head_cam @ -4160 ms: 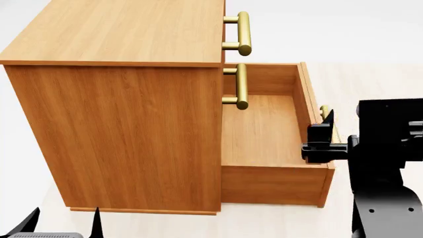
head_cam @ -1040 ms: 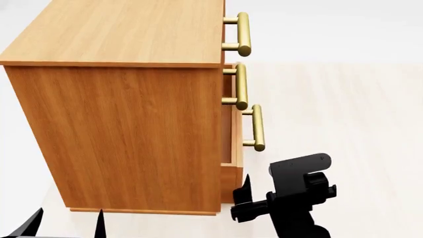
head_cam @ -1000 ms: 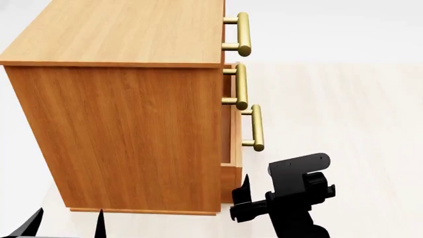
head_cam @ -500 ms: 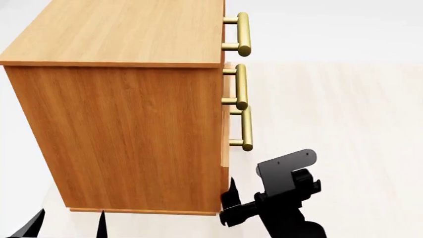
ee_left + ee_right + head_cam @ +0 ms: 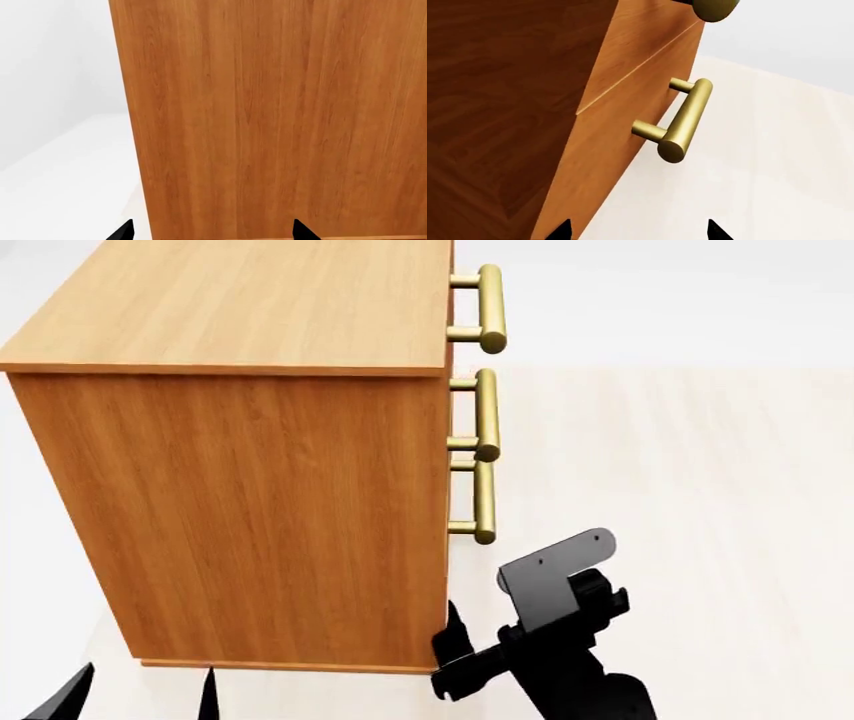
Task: Close the bottom drawer of the cabinet.
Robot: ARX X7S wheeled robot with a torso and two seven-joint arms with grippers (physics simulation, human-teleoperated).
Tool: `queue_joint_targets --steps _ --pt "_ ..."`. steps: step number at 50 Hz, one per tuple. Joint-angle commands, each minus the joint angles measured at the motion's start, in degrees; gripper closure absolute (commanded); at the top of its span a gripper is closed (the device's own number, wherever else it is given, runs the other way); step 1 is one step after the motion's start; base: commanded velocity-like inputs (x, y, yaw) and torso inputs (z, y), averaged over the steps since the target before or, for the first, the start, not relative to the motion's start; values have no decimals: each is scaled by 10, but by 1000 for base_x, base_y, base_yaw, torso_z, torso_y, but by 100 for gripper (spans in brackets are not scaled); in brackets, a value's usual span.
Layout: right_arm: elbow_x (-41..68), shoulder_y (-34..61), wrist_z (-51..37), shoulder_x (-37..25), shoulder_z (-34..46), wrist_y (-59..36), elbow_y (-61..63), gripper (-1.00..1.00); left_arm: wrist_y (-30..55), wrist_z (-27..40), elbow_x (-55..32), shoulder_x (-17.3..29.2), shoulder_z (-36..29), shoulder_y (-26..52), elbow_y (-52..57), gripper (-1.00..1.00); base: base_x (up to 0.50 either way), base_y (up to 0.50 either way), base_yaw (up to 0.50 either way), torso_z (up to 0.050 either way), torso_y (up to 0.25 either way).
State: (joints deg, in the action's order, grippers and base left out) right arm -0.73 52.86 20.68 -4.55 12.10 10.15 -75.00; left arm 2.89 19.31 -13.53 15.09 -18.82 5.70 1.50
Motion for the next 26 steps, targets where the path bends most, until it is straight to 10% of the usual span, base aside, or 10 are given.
queue_joint_targets --steps 1,26 --pt "3 -3 19 8 13 16 3 -100 -18 -10 2 -5 3 -7 -5 -100 0 0 0 0 0" --pt "44 -135 -14 -53 -25 -81 326 -100 -20 16 14 11 9 -14 37 -100 0 0 0 0 0"
